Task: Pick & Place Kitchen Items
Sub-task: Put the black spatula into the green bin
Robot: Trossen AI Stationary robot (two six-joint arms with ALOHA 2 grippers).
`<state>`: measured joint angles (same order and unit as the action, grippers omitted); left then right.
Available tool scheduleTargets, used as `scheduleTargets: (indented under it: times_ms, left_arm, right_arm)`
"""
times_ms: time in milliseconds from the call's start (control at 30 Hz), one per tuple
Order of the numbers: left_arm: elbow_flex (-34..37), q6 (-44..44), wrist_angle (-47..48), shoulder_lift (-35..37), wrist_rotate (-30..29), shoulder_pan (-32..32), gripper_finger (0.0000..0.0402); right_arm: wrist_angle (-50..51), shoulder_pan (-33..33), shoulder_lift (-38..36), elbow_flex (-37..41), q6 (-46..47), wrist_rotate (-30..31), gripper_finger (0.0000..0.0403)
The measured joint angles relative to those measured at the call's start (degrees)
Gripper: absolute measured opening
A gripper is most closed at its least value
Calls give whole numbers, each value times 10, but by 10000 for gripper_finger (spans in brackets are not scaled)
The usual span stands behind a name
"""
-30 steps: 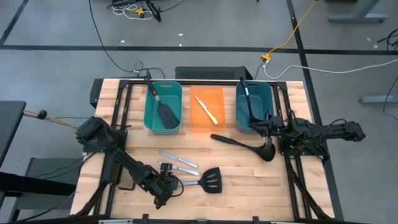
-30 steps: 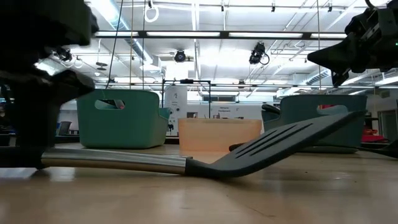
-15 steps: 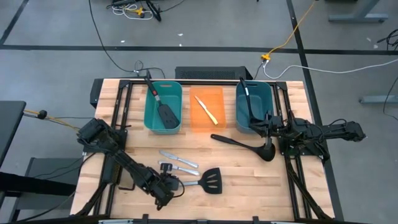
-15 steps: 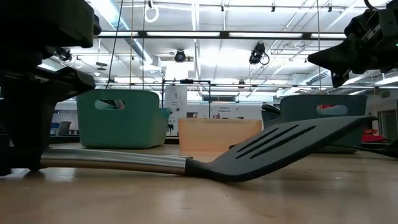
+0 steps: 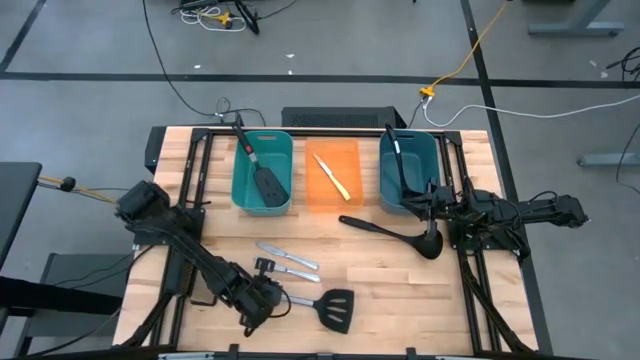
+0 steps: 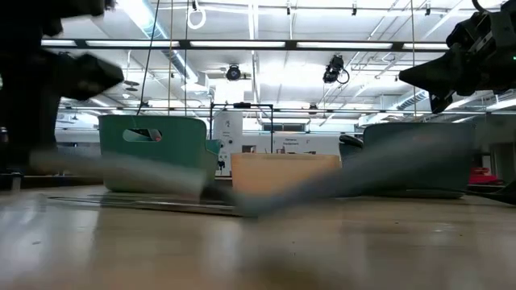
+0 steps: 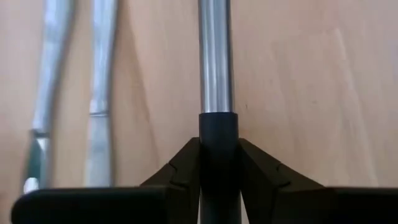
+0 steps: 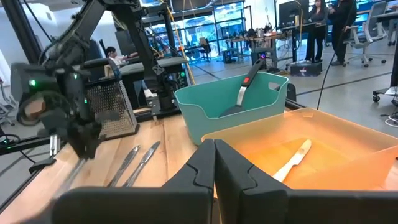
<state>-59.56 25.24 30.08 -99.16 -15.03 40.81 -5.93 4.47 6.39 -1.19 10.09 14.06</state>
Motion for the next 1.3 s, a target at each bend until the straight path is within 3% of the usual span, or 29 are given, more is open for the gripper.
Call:
scheduleTargets:
  times_ms: [333,533,667,800,1100,1300]
  left_arm:
    - [0,-100,63,173,-81,2,84]
    - [-1,-138,157,315,-223,-10,84]
    - [-1,-178,216,399,-288,-46,84]
    - [-1,-250,254,469,-330,-118,84]
    - [-1,-560,227,541,-417,-324,84]
    - [-1,-700,229,542,-402,-468,84]
  right_arm:
    - [-14,0,0,0,0,0,7]
    - [-21,0,0,0,2,1,7]
    - [-26,0,0,0,2,0,7]
    - [-34,0,0,0,2,0,7]
    - [-39,0,0,0,2,0,7]
    - [-39,0,0,0,2,0,7]
